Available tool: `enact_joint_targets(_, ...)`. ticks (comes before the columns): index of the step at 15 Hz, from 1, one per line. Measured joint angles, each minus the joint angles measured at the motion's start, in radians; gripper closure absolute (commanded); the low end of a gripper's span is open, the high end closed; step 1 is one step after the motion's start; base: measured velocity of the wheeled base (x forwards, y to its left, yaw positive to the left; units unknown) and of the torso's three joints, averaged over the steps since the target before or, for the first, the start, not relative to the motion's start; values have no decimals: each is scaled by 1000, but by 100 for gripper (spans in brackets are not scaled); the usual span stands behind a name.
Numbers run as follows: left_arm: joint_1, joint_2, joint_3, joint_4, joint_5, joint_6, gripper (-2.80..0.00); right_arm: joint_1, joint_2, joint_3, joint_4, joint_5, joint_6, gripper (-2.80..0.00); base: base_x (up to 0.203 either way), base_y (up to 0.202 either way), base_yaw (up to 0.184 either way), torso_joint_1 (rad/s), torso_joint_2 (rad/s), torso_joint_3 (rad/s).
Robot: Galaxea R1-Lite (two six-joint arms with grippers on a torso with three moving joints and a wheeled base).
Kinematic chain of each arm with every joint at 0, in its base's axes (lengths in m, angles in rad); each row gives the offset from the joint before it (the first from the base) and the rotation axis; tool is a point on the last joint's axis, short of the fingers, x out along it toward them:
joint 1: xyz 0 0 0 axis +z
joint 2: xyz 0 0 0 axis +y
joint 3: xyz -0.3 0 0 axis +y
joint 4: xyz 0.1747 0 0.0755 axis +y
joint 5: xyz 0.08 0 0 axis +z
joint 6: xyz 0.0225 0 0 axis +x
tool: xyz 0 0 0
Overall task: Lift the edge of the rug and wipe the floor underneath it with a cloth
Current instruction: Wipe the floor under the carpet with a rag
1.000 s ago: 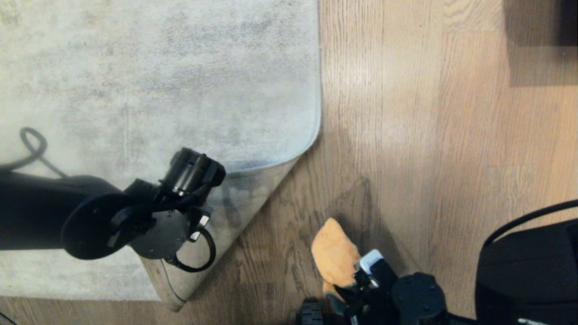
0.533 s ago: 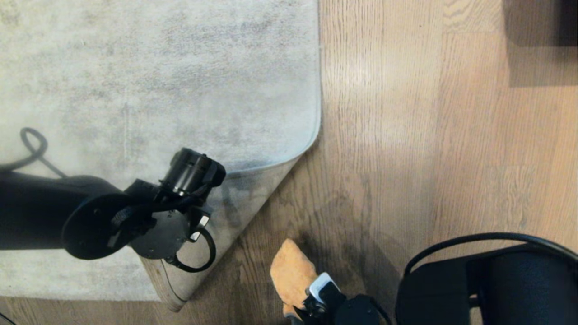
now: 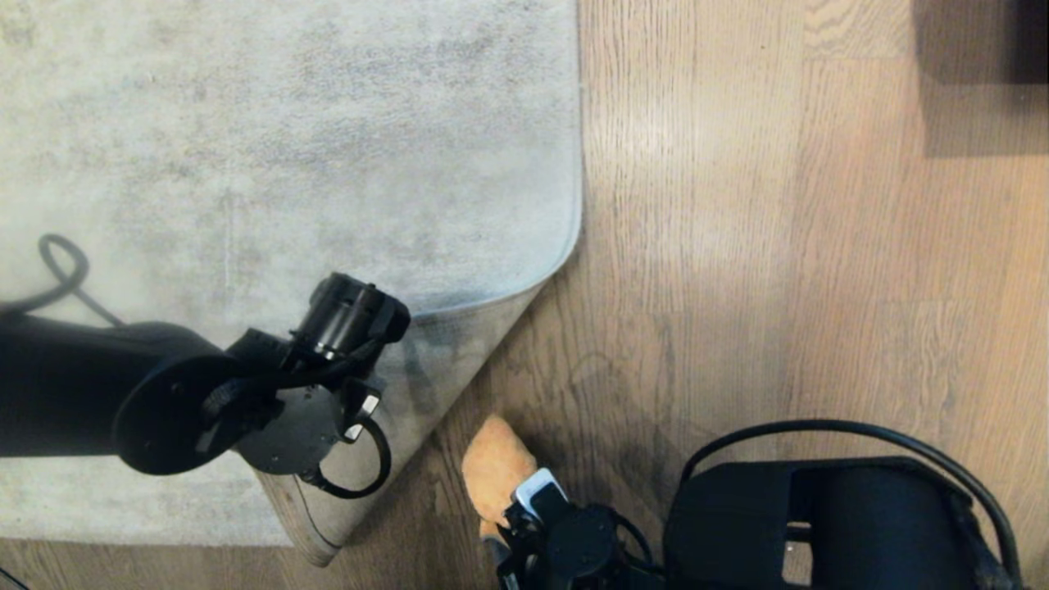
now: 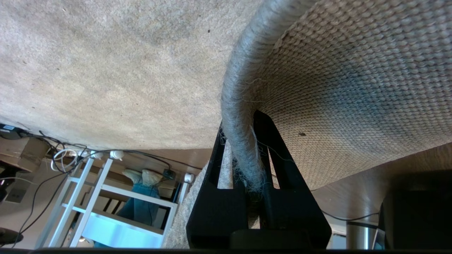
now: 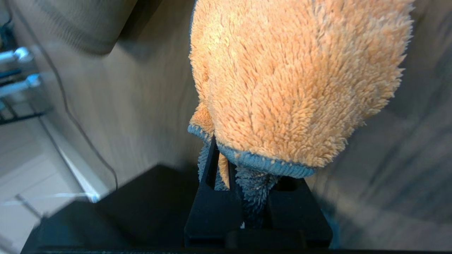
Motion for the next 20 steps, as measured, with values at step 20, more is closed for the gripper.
enact_joint_targets(20, -5, 1, 4, 0, -1, -6, 0, -328, -301, -241, 421, 10, -47, 0, 0, 0, 0, 0, 0, 0)
